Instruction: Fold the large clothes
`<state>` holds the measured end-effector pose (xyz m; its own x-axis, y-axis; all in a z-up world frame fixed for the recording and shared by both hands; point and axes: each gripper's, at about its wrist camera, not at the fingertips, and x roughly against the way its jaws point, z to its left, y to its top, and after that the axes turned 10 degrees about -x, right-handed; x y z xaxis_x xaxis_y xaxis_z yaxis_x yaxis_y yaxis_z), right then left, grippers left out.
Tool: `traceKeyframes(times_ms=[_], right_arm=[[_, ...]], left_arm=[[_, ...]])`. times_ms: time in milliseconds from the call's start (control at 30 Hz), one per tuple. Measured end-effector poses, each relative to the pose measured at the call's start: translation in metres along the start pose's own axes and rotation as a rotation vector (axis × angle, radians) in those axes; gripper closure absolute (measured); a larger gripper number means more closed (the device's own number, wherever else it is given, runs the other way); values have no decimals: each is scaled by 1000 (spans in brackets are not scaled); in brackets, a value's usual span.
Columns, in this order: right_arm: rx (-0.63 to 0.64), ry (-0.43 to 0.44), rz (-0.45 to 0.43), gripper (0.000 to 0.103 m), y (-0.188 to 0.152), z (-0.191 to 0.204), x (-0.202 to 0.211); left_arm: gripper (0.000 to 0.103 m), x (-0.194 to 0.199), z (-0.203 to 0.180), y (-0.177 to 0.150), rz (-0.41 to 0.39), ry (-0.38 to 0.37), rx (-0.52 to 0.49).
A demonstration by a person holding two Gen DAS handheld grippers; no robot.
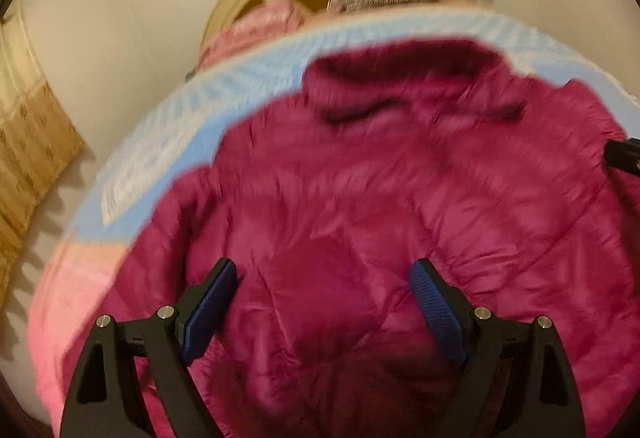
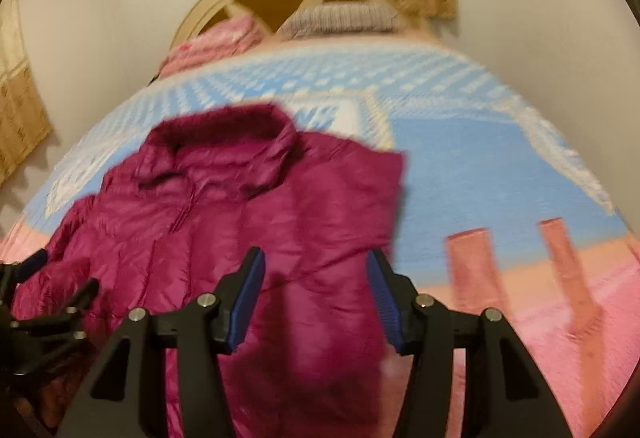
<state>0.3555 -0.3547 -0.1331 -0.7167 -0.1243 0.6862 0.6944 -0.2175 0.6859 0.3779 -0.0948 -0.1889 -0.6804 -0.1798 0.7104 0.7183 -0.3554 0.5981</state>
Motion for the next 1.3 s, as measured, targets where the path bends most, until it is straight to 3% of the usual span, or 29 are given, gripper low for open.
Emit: traceKeyframes(times_ms=[200, 567, 700, 733, 800, 1000, 1300], right_arm=[[41, -12, 85, 47, -27, 0, -31], [129, -110, 86, 47, -30, 13, -29], [93, -22, 61, 43, -28, 27, 13], [111, -9, 53, 36, -30, 34, 22], [172, 4, 47, 33, -40, 51, 31], [184, 5, 126, 33, -63, 64, -3], [178, -25, 115, 30, -75, 61, -20]], left_arm=[[6, -16, 8, -8, 17, -55, 45], [3, -27, 15, -12, 32, -101, 106], [2, -28, 14, -12, 34, -105, 109], [2, -28, 14, -12, 34, -105, 110], [2, -28, 14, -12, 34, -107, 112], [2, -27, 16, -13, 35, -112, 120], [1, -28, 15, -12, 37, -102, 114]])
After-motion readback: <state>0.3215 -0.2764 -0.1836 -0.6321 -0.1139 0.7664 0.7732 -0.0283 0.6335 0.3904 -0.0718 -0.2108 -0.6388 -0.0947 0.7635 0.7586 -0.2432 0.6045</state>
